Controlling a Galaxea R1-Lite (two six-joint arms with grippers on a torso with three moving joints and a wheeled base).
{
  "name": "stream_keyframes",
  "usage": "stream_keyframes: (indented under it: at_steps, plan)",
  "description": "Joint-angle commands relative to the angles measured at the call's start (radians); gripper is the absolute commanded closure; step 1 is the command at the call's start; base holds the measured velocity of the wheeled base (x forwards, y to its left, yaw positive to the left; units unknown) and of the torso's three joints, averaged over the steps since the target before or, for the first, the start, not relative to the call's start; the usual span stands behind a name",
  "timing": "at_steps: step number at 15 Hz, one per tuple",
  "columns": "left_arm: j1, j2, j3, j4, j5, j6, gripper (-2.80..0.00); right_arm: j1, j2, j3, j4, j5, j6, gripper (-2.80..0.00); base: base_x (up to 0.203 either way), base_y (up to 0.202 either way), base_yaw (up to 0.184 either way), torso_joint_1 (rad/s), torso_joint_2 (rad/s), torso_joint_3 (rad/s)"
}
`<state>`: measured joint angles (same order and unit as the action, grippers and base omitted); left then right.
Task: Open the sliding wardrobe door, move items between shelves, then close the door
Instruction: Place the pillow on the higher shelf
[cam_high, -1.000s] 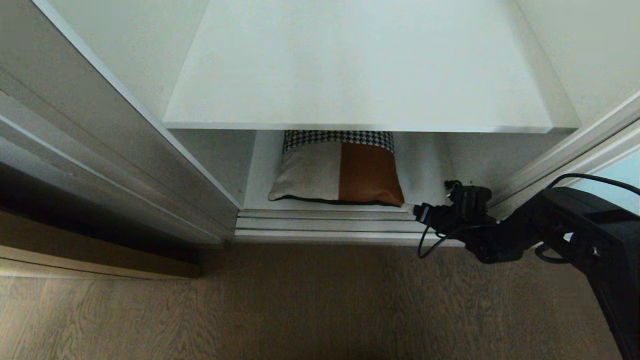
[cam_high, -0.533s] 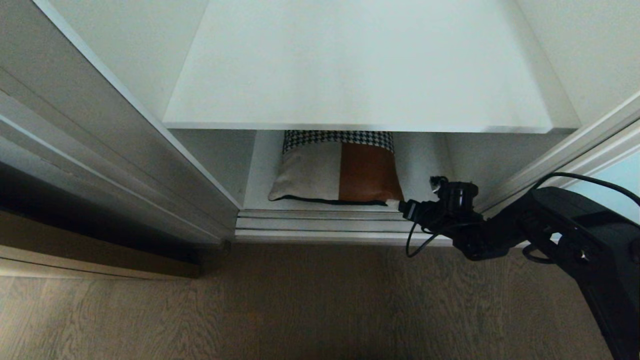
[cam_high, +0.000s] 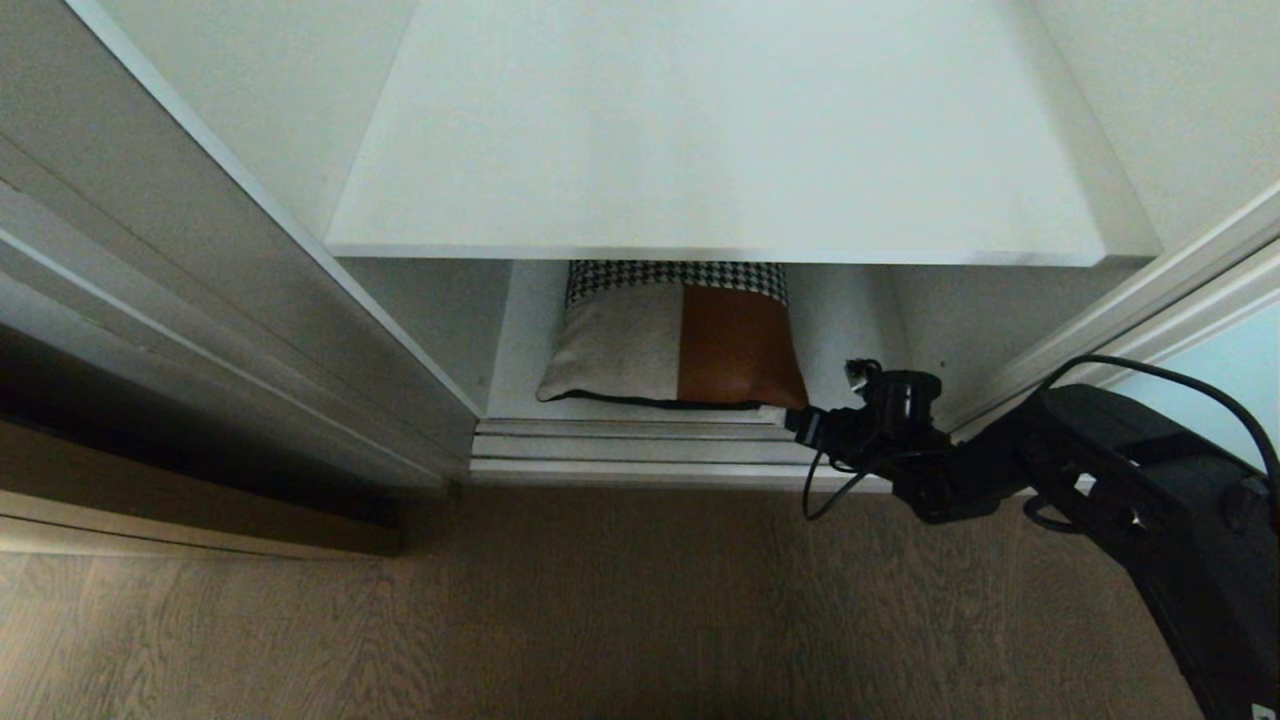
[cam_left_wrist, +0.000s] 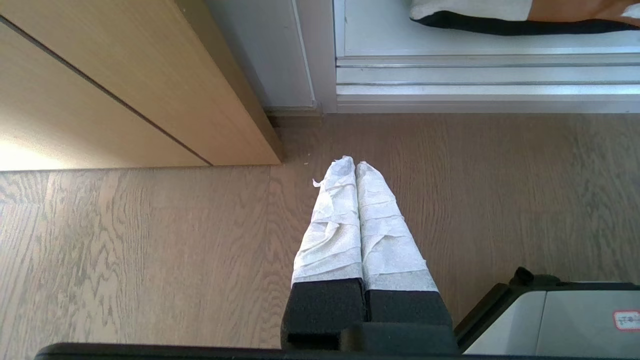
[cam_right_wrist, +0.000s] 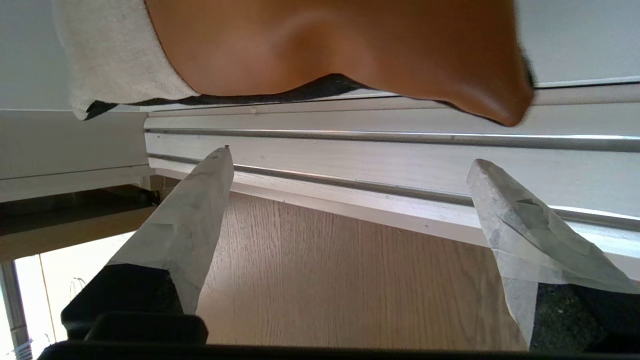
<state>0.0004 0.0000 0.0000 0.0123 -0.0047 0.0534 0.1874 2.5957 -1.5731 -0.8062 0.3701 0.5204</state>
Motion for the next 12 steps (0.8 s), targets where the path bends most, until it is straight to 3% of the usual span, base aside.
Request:
stream_keyframes:
  at_steps: [1,12]
  plan:
    - [0.000,0.002,0.002,0.000,0.000,0.000,0.00,0.003,0.014,-0.018,-0.007,0.001,0.003,-2.80,0.000,0.000,0.000,0.000,0.00,0.000]
    - [0.001,0.002,0.002,0.000,0.000,0.000,0.00,-0.062,0.105,-0.249,0.082,-0.013,0.007,-2.80,0.000,0.000,0.000,0.000,0.00,0.000]
